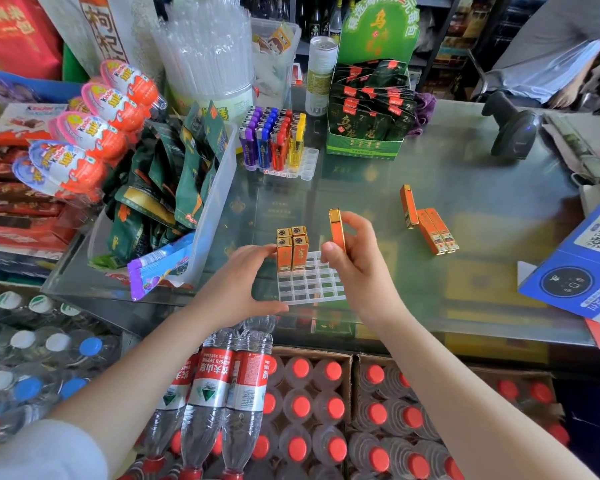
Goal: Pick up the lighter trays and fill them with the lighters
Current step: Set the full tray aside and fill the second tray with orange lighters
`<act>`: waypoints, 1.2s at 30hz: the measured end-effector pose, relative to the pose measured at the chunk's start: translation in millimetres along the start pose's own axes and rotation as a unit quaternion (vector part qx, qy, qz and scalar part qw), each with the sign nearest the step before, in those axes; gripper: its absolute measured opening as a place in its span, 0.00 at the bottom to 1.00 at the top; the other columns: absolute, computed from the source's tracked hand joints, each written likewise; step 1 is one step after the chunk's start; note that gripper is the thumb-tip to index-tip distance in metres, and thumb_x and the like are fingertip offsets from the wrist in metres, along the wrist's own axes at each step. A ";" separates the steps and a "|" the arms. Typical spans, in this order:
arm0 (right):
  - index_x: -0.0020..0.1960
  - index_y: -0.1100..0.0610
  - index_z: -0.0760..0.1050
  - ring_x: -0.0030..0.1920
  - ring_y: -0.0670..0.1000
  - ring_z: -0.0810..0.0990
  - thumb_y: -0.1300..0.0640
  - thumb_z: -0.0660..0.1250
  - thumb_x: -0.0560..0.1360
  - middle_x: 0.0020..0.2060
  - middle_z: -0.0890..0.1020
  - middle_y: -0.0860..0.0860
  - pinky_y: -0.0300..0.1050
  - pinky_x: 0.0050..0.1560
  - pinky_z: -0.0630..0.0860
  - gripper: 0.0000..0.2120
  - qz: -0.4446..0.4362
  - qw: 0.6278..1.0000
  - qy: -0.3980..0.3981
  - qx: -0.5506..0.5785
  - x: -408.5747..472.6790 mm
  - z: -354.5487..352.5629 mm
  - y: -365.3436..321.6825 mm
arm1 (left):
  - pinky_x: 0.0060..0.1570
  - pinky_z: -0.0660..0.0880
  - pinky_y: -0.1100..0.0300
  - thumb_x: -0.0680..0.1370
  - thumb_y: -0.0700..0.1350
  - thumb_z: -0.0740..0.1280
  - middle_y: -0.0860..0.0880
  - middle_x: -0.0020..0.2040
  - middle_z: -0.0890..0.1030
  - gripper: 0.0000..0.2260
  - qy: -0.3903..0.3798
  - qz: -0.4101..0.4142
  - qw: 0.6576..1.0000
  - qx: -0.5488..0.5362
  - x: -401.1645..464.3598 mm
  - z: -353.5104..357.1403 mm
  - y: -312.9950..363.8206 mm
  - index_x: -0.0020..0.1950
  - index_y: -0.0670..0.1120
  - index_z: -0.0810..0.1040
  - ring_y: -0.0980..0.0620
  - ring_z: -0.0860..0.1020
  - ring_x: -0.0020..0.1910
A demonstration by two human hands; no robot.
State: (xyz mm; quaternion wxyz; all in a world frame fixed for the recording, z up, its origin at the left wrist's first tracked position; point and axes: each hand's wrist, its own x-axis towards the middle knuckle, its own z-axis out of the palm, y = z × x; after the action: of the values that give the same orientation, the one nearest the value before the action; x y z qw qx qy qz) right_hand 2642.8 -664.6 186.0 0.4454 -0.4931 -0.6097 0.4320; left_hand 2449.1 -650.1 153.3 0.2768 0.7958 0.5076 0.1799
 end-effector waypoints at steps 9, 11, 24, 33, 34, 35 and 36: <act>0.45 0.46 0.74 0.46 0.46 0.74 0.59 0.64 0.75 0.44 0.78 0.47 0.45 0.51 0.72 0.08 0.025 0.998 0.048 0.012 0.6 4.8 8.9 | 0.61 0.61 0.61 0.64 0.53 0.75 0.54 0.63 0.69 0.35 0.003 0.011 1.000 -0.009 1.2 -0.6 0.3 0.67 0.52 0.64 0.62 0.61 0.60; 0.43 0.42 0.76 0.43 0.43 0.73 0.61 0.68 0.73 0.42 0.76 0.43 0.42 0.49 0.71 0.13 -0.008 0.998 0.058 -0.010 -0.8 5.7 7.6 | 0.60 0.62 0.62 0.64 0.53 0.75 0.53 0.63 0.69 0.35 0.005 0.012 1.000 -0.011 1.8 -0.1 -0.4 0.67 0.52 0.64 0.62 0.61 0.60; 0.49 0.57 0.76 0.35 0.39 0.79 0.64 0.68 0.72 0.37 0.77 0.41 0.30 0.39 0.76 0.07 -0.030 0.990 0.028 -0.133 -3.3 17.5 15.3 | 0.61 0.59 0.64 0.65 0.53 0.75 0.51 0.65 0.68 0.37 -0.012 -0.003 1.000 -0.011 2.5 -0.7 -2.0 0.69 0.50 0.62 0.57 0.62 0.64; 0.48 0.59 0.78 0.35 0.40 0.78 0.60 0.69 0.71 0.36 0.82 0.48 0.28 0.38 0.72 0.07 -0.098 0.977 0.026 -0.189 -3.5 16.6 17.4 | 0.60 0.59 0.65 0.65 0.52 0.75 0.50 0.65 0.69 0.36 -0.008 -0.002 1.000 -0.009 2.4 0.2 -3.1 0.68 0.49 0.63 0.54 0.64 0.65; 0.49 0.60 0.78 0.36 0.41 0.78 0.59 0.68 0.71 0.36 0.83 0.50 0.29 0.37 0.72 0.08 -0.108 0.973 0.024 -0.203 -3.2 17.6 19.3 | 0.60 0.59 0.65 0.65 0.52 0.75 0.50 0.65 0.69 0.36 -0.008 -0.003 1.000 -0.008 2.4 0.3 -3.0 0.68 0.50 0.63 0.55 0.64 0.65; 0.50 0.60 0.78 0.34 0.44 0.79 0.56 0.67 0.71 0.36 0.84 0.51 0.31 0.36 0.74 0.10 -0.114 0.968 0.023 -0.223 -2.8 18.7 20.9 | 0.60 0.59 0.65 0.65 0.52 0.75 0.50 0.65 0.68 0.36 -0.008 -0.004 1.000 -0.008 2.4 0.1 -2.7 0.68 0.50 0.63 0.55 0.63 0.65; 0.50 0.59 0.78 0.32 0.46 0.80 0.54 0.65 0.71 0.36 0.84 0.51 0.38 0.35 0.76 0.11 -0.116 0.963 0.021 -0.244 -1.9 19.7 22.2 | 0.60 0.59 0.66 0.65 0.52 0.75 0.50 0.65 0.68 0.36 -0.009 -0.005 1.000 -0.008 2.5 0.3 -2.7 0.68 0.51 0.62 0.55 0.63 0.65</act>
State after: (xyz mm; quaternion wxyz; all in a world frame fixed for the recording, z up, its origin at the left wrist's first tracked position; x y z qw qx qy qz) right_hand 2628.7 -665.1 159.8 0.3715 -0.5220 -0.7399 0.2052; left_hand 2448.5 -647.0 151.5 0.2882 0.7927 0.5076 0.1757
